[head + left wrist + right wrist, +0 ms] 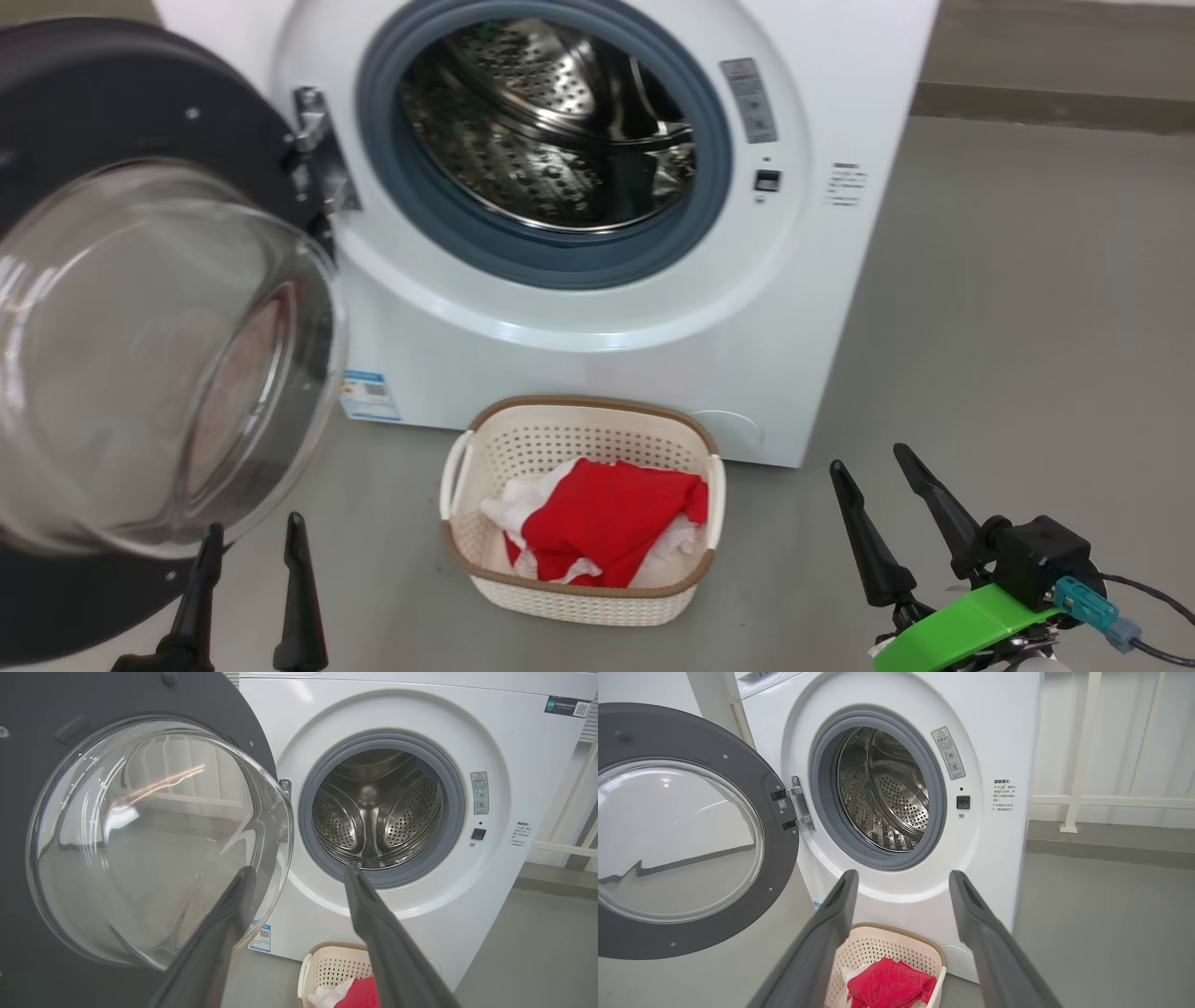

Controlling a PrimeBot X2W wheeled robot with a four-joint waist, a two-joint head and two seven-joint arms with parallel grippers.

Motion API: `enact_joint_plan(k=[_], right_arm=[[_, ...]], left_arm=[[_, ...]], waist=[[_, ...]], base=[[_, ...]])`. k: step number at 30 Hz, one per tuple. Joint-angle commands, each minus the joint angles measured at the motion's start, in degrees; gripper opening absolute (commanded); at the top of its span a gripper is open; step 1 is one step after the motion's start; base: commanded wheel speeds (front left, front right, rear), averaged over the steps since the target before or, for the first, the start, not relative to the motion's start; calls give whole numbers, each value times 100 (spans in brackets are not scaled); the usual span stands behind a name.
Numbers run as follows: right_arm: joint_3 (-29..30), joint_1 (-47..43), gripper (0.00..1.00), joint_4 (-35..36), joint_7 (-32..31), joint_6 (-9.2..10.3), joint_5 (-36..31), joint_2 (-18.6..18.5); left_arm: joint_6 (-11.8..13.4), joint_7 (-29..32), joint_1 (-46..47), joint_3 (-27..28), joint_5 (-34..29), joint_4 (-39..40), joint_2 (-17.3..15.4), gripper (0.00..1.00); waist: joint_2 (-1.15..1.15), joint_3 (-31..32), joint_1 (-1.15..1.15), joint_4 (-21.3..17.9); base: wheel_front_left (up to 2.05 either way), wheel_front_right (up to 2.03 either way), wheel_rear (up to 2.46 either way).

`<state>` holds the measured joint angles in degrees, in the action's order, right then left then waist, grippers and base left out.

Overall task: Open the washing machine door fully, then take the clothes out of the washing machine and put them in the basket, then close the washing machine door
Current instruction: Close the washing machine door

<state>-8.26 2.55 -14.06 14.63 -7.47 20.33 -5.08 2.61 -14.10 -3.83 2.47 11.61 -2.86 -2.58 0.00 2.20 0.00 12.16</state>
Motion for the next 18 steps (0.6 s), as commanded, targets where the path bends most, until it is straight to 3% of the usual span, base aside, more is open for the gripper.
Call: enact_joint_plan(k=[1,18], right_arm=[[-140,102,100,161,37,-2,41,-56],[-251,70,100,207,37,-2,68,42]], left_arm=[[79,20,85,155,-78,216,-52,100],[233,225,-67,128,-160,635,-190,100]], waist=[[0,46,0,399],[0,157,0,1426]], base=[[0,0,0],[0,0,0]])
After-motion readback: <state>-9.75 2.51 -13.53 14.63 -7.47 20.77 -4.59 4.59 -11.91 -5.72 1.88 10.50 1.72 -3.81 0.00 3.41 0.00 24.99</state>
